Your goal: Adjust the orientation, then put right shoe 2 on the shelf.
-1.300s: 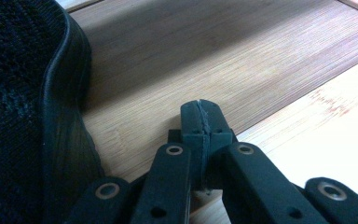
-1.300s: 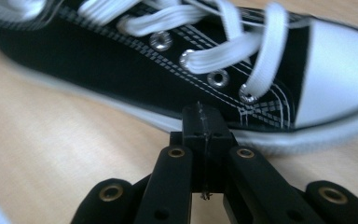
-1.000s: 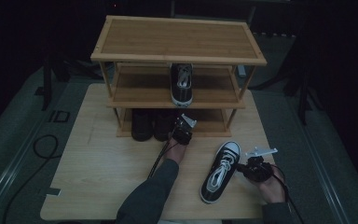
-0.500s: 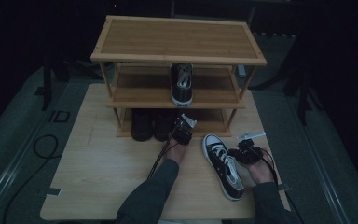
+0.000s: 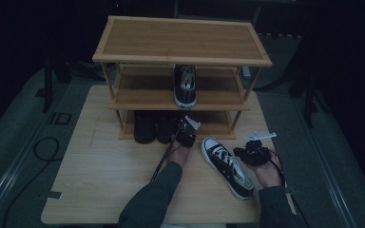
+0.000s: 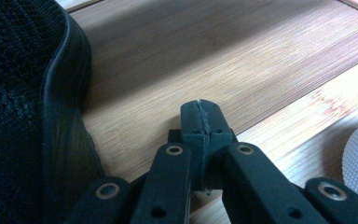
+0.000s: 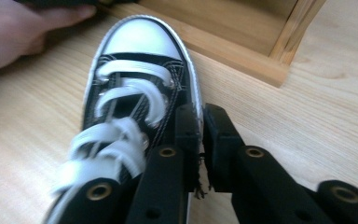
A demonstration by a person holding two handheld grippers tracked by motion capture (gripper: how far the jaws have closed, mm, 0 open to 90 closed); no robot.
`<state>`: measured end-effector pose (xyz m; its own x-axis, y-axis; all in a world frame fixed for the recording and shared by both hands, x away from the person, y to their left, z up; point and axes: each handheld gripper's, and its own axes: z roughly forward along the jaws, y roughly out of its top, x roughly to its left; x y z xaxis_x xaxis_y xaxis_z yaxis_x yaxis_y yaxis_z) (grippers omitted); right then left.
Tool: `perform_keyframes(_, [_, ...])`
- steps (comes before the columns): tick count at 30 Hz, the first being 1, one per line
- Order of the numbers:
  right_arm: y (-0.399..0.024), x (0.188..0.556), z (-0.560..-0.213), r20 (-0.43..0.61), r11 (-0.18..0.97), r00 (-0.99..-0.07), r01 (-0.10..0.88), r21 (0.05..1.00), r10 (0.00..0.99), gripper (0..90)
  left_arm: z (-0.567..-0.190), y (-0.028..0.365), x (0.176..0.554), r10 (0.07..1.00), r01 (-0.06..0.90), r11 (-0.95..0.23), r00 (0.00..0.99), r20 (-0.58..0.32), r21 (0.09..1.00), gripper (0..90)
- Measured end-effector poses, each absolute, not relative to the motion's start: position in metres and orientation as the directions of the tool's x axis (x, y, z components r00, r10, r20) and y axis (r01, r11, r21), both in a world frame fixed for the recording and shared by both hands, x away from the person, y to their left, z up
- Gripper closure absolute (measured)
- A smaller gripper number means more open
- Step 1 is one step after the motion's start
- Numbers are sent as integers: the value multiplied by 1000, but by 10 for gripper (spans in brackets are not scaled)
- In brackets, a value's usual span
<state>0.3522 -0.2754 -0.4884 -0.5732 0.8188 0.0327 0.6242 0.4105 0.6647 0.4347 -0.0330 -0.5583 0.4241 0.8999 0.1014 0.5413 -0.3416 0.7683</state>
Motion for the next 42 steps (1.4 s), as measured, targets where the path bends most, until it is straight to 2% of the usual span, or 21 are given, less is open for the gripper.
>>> perform_keyframes(12, [-282, 311, -460, 24, 401, -595, 571, 716, 804, 764, -558, -33, 435, 900, 541, -343, 424, 103, 768, 900])
perform_keyframes(24, [-287, 290, -468, 45, 411, -607, 589, 696, 793, 742, -558, -33, 434, 900, 542, -342, 423, 102, 768, 900])
perform_keyframes(30, [-286, 287, -473, 52, 419, -610, 601, 680, 791, 746, -558, -33, 434, 900, 542, -342, 423, 103, 768, 900])
perform_keyframes(35, [-286, 291, -475, 39, 416, -592, 610, 674, 805, 789, -558, -33, 434, 900, 542, -341, 423, 102, 768, 900])
perform_keyframes(42, [-278, 302, -483, 3, 469, -603, 623, 626, 798, 822, -558, -33, 434, 901, 542, -341, 422, 102, 768, 900])
